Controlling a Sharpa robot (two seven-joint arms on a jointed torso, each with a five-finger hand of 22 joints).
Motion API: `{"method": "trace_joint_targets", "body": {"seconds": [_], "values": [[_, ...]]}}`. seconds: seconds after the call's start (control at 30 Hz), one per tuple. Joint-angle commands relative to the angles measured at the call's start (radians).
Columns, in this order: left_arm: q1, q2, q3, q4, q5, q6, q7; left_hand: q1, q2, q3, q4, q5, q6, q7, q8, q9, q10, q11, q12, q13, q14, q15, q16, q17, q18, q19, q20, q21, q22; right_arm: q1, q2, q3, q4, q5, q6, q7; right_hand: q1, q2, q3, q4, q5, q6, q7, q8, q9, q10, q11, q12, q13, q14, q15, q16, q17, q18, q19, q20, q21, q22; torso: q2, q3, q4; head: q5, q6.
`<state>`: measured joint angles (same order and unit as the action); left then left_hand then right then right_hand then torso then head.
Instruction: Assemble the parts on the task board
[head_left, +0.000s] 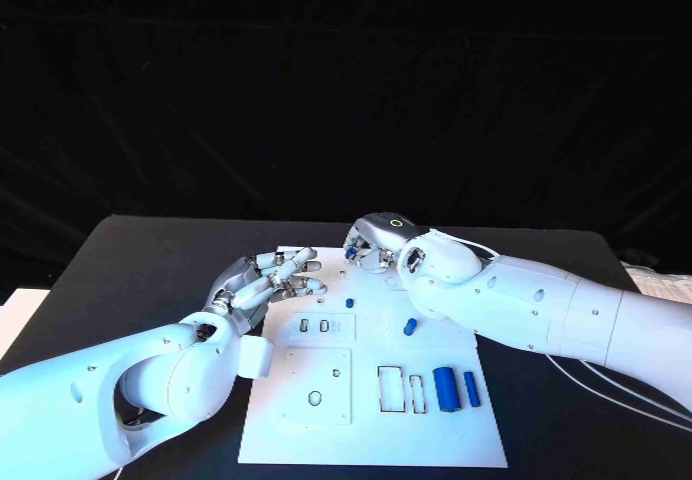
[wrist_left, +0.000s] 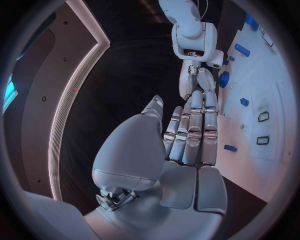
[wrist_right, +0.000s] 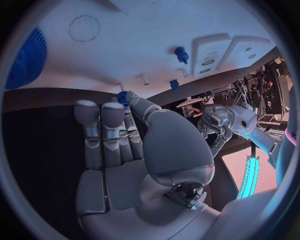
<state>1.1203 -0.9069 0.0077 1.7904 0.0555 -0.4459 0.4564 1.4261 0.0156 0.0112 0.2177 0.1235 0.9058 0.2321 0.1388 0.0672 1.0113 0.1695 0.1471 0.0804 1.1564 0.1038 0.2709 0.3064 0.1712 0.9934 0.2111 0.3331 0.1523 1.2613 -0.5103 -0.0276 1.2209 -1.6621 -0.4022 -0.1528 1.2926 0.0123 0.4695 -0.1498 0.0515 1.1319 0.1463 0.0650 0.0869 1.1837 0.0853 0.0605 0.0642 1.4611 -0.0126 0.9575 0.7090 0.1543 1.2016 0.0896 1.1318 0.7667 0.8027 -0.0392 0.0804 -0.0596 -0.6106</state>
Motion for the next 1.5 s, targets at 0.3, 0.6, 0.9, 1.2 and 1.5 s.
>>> {"method": "trace_joint_targets", "body": {"seconds": [0.3,0.6,0.9,1.2,1.5], "values": [[0.004,0.003,0.001,0.001,0.001,0.020,0.003,0.002,0.006,-0.002,-0.005,0.004,-0.005,0.001,-0.006,-0.001,-0.005,0.001,-0.004,-0.002,-0.006,0.002,0.000,0.001,0.009,-0.005,0.000,-0.006,-0.001,-0.005,0.020,0.000,-0.030,-0.010,0.033,0.000,-0.004,-0.013,0.006,0.005,0.005,-0.005,-0.001,0.004,0.001,-0.006,-0.003,0.003,0.000,-0.002,0.005,0.005,0.000,-0.005,-0.010,0.004,0.004,0.000,0.002,-0.0004,0.0023,0.000,-0.002],[0.005,0.003,0.001,0.001,0.013,0.020,0.002,0.002,0.006,-0.002,-0.005,0.004,-0.005,0.001,-0.006,-0.001,-0.005,0.001,-0.004,-0.002,-0.006,0.002,0.000,0.001,0.009,-0.005,0.000,-0.006,-0.001,-0.011,0.027,-0.001,-0.037,-0.013,0.043,-0.005,-0.008,-0.019,0.007,0.010,0.005,-0.008,-0.001,0.003,0.000,-0.010,-0.002,0.002,0.000,-0.004,0.006,0.001,-0.007,-0.004,-0.014,0.006,0.003,-0.004,0.002,-0.0010,-0.0004,0.002,-0.007],[0.006,0.003,0.001,-0.001,0.019,0.021,0.001,0.002,0.006,-0.002,-0.005,0.004,-0.005,0.001,-0.006,-0.001,-0.005,0.001,-0.004,-0.002,-0.006,0.002,0.000,0.001,0.009,-0.005,0.000,-0.006,-0.001,-0.011,0.029,-0.001,-0.035,-0.011,0.038,-0.010,-0.037,-0.084,-0.032,0.038,0.005,-0.103,0.028,-0.001,-0.020,-0.145,0.025,0.000,-0.003,-0.049,0.032,-0.102,-0.133,0.018,-0.103,0.025,-0.083,-0.141,0.002,-0.0013,-0.0009,0.001,-0.008],[0.007,-0.001,0.001,-0.003,0.019,0.020,-0.001,0.002,0.007,-0.003,-0.006,0.004,-0.005,0.001,-0.006,-0.001,-0.006,0.001,-0.004,-0.002,-0.007,0.002,0.001,0.004,0.009,-0.005,0.001,-0.006,-0.001,-0.011,-0.025,0.000,0.027,0.049,-0.055,0.001,0.004,-0.095,-0.122,0.068,0.014,-0.218,0.035,-0.001,-0.019,-0.230,0.038,0.026,0.002,-0.069,0.039,-0.170,-0.201,0.032,-0.145,0.038,-0.149,-0.224,0.002,0.0005,-0.0027,0.000,-0.006],[0.008,-0.008,0.001,0.002,0.019,0.020,-0.002,0.002,0.007,-0.003,-0.007,0.004,-0.005,0.001,-0.006,-0.001,-0.006,0.001,-0.004,-0.002,-0.007,0.002,0.001,0.004,0.009,-0.005,0.001,-0.006,-0.001,0.000,-0.216,0.023,0.216,0.122,-0.052,-0.034,0.007,-0.079,-0.132,0.098,0.069,-0.165,0.042,0.004,-0.016,-0.080,0.024,0.096,0.012,-0.016,0.028,-0.088,-0.109,0.014,-0.070,0.029,-0.078,-0.123,-0.002,0.0021,-0.0169,0.001,0.001]]}}
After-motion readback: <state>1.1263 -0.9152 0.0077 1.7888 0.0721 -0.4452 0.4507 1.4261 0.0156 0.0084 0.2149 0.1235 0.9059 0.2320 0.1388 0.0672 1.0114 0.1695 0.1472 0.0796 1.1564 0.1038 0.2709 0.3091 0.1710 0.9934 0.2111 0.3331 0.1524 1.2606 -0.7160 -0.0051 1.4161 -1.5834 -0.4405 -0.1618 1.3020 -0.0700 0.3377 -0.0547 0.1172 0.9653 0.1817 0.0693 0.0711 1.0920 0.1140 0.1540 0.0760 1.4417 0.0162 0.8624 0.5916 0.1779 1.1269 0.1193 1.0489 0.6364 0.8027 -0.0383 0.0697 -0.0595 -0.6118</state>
